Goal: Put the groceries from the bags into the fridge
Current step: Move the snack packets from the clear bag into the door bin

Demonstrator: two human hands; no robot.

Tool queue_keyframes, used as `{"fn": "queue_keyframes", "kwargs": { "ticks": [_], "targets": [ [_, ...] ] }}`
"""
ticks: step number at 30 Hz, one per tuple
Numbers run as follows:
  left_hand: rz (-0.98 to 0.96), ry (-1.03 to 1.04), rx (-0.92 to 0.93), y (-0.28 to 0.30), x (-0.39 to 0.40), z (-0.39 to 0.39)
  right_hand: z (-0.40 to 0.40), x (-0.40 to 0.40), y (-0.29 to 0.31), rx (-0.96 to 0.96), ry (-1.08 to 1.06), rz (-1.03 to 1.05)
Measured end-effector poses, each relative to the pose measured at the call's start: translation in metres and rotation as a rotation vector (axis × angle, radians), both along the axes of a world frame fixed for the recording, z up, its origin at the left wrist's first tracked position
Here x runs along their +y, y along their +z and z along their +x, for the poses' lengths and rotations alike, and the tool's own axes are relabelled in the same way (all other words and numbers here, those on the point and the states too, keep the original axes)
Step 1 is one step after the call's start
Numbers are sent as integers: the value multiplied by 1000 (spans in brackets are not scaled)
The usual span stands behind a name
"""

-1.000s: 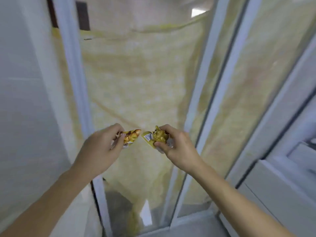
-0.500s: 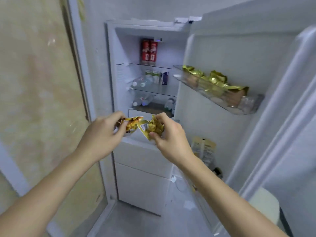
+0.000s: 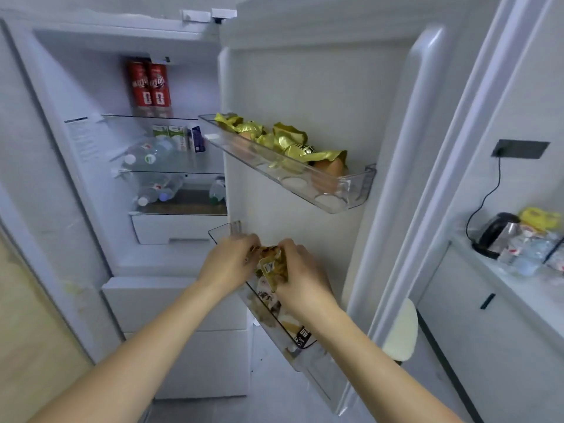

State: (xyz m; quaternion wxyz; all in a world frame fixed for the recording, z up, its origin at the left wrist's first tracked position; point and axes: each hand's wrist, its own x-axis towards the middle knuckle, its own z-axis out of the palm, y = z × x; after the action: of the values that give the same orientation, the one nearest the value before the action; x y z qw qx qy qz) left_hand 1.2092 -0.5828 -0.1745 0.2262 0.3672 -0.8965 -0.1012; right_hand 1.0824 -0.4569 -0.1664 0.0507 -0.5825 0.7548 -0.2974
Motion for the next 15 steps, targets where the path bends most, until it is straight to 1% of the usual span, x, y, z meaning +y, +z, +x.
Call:
{"fn": "queue_keyframes", "kwargs": {
  "ticks": [2,4,7,11,15],
  "targets": [
    [68,-32,-57,-5,-6,-1,1,-2,-5,69,-19,82],
    [107,-50,-78,-4,-9,5,3,-4,-7,130,-19,109],
    [48,-27,-62,3,-12,26,11,-13,1,148,7,56],
    [-101,101,-74,25,-12,77,35,-39,13,147,120,-29],
    [-178,322,-63,41,-5,166,80,-72,27,163,296,-123]
  ]
}}
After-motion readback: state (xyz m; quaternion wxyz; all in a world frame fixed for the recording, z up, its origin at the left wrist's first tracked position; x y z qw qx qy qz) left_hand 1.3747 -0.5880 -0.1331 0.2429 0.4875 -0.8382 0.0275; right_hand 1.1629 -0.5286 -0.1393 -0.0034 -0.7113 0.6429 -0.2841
